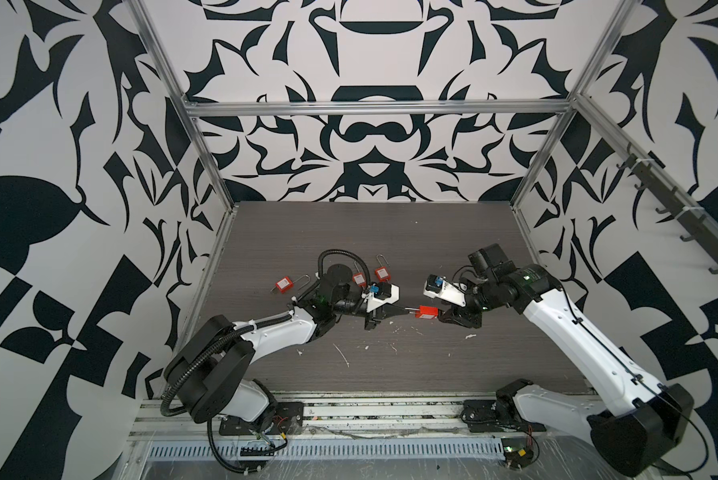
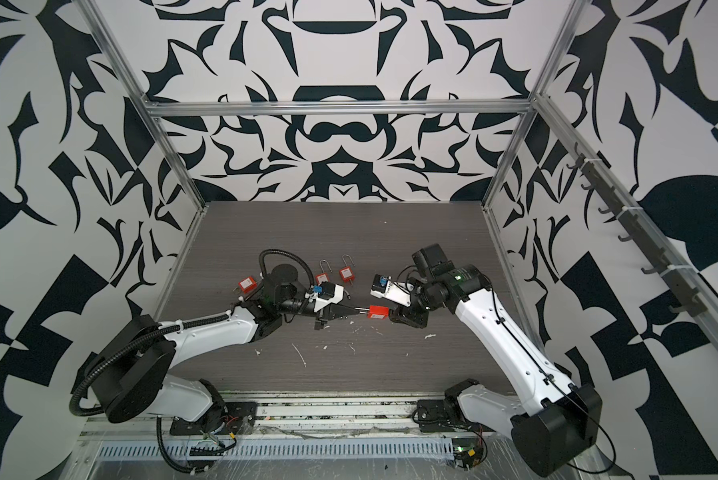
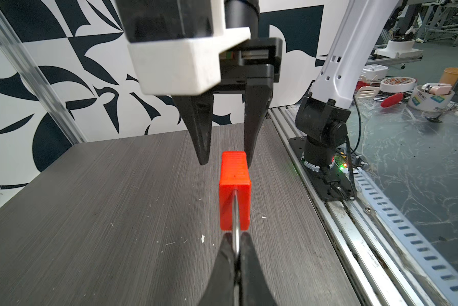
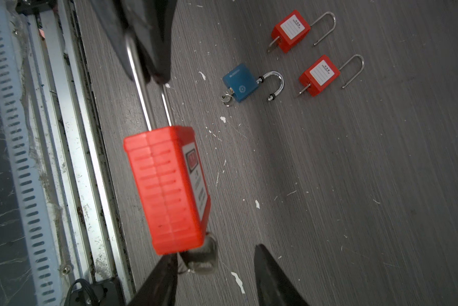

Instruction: Lock with the key

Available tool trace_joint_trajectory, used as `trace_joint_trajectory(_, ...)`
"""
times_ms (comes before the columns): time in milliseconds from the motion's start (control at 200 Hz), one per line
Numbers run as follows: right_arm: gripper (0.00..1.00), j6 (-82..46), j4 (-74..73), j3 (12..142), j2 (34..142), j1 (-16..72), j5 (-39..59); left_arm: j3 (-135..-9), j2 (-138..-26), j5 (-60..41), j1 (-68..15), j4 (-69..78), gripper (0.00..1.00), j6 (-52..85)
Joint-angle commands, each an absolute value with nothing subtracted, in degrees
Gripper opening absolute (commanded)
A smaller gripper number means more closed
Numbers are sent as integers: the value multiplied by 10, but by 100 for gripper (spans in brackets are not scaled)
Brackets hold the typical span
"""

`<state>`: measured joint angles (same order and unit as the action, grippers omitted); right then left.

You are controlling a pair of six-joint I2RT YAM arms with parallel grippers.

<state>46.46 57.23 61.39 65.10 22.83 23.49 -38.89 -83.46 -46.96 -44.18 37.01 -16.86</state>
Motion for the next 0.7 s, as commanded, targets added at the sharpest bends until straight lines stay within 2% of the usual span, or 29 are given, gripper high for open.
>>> trace_joint_trajectory(0, 47, 473, 532, 597, 632, 227, 250, -406, -822, -483, -446, 384, 0, -161)
trace_joint_trajectory(110, 43, 475, 485, 571, 616, 226, 217, -410, -828, -483, -450, 389, 0, -159)
trace_joint_trajectory(350, 46, 488, 379, 512, 561, 227, 185, -412, -835, -480, -453, 408, 0, -145)
trace_joint_trajectory(700, 50, 528, 542, 570, 535, 227, 212, -414, -834, -478, -454, 393, 0, -156)
